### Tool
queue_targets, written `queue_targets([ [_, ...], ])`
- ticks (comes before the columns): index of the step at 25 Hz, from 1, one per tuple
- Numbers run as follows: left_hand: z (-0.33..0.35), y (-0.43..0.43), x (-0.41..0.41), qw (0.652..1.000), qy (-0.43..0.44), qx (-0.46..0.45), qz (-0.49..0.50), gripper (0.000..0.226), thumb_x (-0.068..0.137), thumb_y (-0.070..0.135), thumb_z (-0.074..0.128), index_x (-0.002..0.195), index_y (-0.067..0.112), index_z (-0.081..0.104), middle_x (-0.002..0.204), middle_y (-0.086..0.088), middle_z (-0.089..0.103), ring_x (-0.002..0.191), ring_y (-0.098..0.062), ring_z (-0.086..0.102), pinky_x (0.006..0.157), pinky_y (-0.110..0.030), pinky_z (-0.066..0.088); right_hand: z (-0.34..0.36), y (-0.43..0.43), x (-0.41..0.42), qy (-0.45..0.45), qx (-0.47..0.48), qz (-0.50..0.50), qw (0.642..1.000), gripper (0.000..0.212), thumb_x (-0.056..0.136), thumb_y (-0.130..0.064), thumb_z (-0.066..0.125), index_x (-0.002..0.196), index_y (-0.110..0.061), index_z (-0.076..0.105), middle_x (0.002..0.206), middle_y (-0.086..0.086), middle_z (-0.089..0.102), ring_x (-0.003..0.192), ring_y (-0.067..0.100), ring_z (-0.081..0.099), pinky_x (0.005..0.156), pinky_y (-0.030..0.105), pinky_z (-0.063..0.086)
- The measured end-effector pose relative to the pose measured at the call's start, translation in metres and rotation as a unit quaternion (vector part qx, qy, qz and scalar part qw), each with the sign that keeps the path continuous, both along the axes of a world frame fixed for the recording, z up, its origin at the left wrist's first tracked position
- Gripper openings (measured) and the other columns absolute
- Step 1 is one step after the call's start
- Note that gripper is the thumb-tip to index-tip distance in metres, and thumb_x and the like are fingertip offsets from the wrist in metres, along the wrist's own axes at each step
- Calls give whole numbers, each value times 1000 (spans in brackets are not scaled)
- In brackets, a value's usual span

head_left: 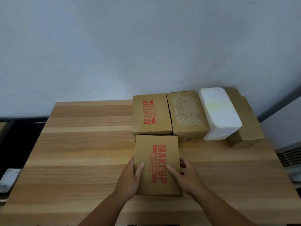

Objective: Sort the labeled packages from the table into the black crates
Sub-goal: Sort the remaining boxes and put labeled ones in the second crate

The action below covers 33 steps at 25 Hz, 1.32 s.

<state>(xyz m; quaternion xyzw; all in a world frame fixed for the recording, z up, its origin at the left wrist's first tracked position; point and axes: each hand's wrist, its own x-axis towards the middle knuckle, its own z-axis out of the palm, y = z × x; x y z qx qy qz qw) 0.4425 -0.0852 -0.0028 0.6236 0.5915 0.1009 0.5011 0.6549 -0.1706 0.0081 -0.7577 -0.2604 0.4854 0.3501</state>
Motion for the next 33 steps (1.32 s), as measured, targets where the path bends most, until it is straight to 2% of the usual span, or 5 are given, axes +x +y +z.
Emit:
queue_targets([
  [7, 33, -37, -19, 997, -50, 20, 46, 49, 102, 57, 43, 149, 44, 41, 128, 23, 65, 114, 1, 63, 100, -33, 54, 43, -26, -14, 22, 40, -14, 999, 52, 87, -39, 78, 134, -35, 56, 122, -17, 63, 104, 7, 66, 76, 27, 59],
  [15, 129, -38, -42, 970, -189, 106, 106, 25, 93, 65, 43, 115, 64, 55, 105, 33, 72, 93, 13, 69, 74, -15, 52, 132, -34, -23, -15, 234, 18, 972, 44, 93, -54, 49, 137, -54, 55, 138, -29, 56, 128, -12, 51, 101, 22, 44],
  [20, 142, -36, -47, 962, -207, 100, 144, 25, 101, 54, 41, 117, 47, 59, 99, 33, 72, 88, 13, 68, 69, -12, 51, 137, -30, -30, 130, 168, -8, 977, 96, 67, -66, 71, 152, -45, 34, 138, -13, 61, 124, 11, 60, 102, 45, 52],
  [30, 125, -53, -45, 935, -295, -45, 191, 34, 103, 44, 46, 119, 28, 71, 108, 2, 80, 101, -9, 74, 89, -33, 52, 108, -48, -33, 414, 216, 7, 884, 55, 74, -40, 89, 119, -11, 75, 117, 15, 74, 104, 29, 73, 83, 41, 58],
  [33, 124, -64, -30, 925, -328, -86, 171, 37, 105, 39, 43, 125, 23, 69, 116, -2, 78, 109, -12, 73, 87, -28, 56, 96, -53, -45, 480, 202, 19, 853, 51, 105, -38, 52, 145, -7, 53, 149, 22, 51, 137, 41, 50, 109, 57, 39],
])
